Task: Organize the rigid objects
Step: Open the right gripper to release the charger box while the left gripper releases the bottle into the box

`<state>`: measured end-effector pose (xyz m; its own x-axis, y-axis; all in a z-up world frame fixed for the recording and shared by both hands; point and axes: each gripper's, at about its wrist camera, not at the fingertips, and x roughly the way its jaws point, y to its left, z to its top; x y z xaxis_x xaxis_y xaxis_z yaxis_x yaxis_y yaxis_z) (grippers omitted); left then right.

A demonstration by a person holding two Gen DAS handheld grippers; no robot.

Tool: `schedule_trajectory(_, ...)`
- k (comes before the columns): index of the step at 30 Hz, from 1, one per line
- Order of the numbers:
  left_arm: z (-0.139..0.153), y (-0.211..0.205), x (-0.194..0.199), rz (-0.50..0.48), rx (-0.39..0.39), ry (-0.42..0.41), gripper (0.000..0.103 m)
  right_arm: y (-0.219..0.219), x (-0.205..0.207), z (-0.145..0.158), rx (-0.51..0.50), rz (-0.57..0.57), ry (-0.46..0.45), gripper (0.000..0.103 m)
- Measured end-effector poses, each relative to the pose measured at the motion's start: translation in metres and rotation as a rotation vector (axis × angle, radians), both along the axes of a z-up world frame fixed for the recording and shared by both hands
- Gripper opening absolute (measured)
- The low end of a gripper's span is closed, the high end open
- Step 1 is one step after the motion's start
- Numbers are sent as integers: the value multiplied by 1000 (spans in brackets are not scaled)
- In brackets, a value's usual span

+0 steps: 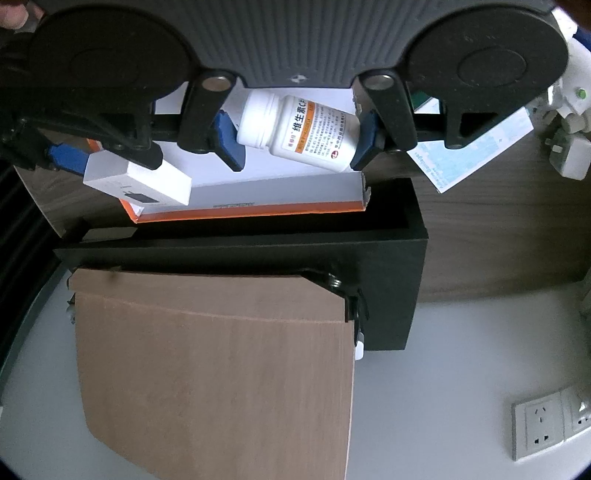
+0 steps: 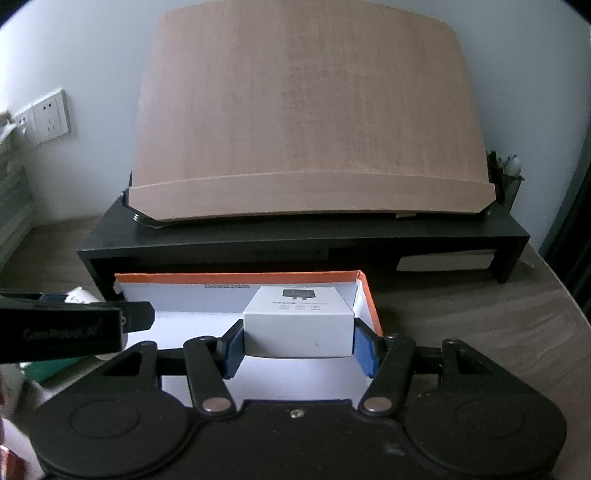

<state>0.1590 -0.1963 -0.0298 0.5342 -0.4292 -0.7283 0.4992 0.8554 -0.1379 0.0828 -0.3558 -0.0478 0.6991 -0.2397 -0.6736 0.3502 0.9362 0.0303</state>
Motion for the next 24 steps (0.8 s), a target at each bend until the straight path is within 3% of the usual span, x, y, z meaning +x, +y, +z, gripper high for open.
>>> schedule_trajectory(19,-18,-40,2,-40,9,40,63,-13,-50,17,16,50,-53,80)
schedule_trajectory(24,-14,-44,-3,-9,6,32,69,-19,-60,20,7,74,-66,80)
